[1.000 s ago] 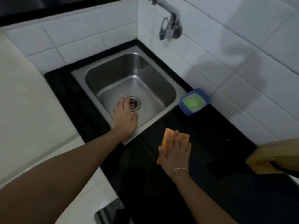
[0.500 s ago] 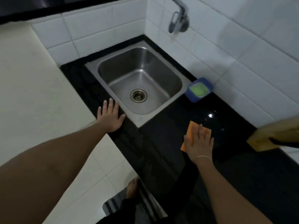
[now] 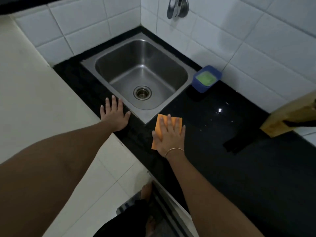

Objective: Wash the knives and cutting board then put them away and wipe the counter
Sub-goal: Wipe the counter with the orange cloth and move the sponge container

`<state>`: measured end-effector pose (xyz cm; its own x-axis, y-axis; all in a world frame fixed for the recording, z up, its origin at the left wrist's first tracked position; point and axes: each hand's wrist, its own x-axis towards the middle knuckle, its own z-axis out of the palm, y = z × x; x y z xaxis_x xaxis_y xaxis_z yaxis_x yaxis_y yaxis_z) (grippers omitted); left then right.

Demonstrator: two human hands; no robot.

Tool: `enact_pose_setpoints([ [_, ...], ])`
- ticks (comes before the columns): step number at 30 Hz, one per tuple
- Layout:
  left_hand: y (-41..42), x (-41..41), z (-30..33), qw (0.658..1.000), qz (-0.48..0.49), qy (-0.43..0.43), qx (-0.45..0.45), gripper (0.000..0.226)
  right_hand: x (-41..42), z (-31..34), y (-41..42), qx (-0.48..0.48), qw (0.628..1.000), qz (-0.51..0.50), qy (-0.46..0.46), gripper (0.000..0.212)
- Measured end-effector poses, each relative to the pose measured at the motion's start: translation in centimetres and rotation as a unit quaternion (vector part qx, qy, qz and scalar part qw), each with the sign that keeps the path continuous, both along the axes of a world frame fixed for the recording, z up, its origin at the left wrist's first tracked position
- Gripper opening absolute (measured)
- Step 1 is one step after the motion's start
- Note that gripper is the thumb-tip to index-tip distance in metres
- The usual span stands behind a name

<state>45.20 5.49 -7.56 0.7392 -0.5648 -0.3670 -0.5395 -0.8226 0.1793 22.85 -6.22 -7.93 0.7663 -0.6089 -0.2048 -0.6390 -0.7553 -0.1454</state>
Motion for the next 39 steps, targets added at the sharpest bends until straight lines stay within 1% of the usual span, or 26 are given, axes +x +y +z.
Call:
enact_pose_setpoints([
  [2, -0.1, 0.3, 0.3, 1.0, 0.0, 0.014, 0.005, 0.076, -0.6, 0.0, -1.4, 0.007, 1.0, 0.005, -0.01, 0.072],
  [6, -0.3, 0.7, 0.5, 1.0, -0.01, 0.027, 0.007, 0.076, -3.0, -0.1, -2.5, 0.014, 0.995, -0.097, -0.009, 0.073],
  [8, -0.3, 0.8, 0.8, 0.999, -0.016, 0.032, 0.008, 0.077, -4.1, 0.2, -2.2, 0.011, 0.992, -0.125, -0.008, 0.073],
  [14, -0.1, 0.7, 0.9, 0.998, -0.048, 0.028, 0.004, 0.077, -6.0, 0.2, 2.5, -0.012, 0.986, -0.163, 0.015, 0.073],
  [16, -0.2, 1.0, 1.0, 0.997, -0.063, 0.031, 0.022, 0.079, -5.3, 0.2, 4.4, -0.017, 0.981, -0.19, 0.029, 0.075],
  [19, -0.4, 1.7, 1.5, 0.994, -0.062, 0.074, 0.045, 0.082, -1.4, 0.6, 7.8, -0.013, 0.972, -0.233, 0.017, 0.077],
  [21, -0.1, 2.3, 1.5, 0.994, -0.069, 0.081, 0.024, 0.082, 2.9, 0.5, 10.2, -0.011, 0.972, -0.234, 0.002, 0.078],
  [23, 0.9, 3.3, 1.6, 0.992, -0.089, 0.089, -0.011, 0.082, 7.4, 0.3, 12.1, -0.005, 0.966, -0.26, -0.012, 0.076],
  [26, 2.8, 7.6, 1.4, 0.989, -0.141, 0.022, -0.04, 0.081, 13.6, 0.3, 12.8, 0.005, 0.947, -0.32, -0.016, 0.076],
  [30, 4.3, 17.1, 1.5, 0.989, -0.143, -0.012, -0.035, 0.078, 20.1, 0.1, 13.0, 0.005, 0.929, -0.369, -0.024, 0.078],
  [32, 4.9, 21.1, 1.4, 0.987, -0.158, -0.004, -0.008, 0.077, 23.6, 0.2, 12.9, 0.017, 0.913, -0.406, -0.03, 0.079],
  [34, 5.1, 23.4, 1.0, 0.982, -0.186, 0.014, 0.027, 0.074, 26.9, 0.4, 12.9, 0.017, 0.912, -0.408, -0.035, 0.078],
  [37, 4.7, 24.4, 1.0, 0.977, -0.201, 0.043, 0.059, 0.072, 29.8, 0.5, 12.8, 0.024, 0.909, -0.414, -0.034, 0.077],
  [39, 4.4, 24.6, 1.3, 0.972, -0.208, 0.068, 0.083, 0.073, 29.8, 0.7, 12.9, 0.031, 0.909, -0.414, -0.028, 0.078],
])
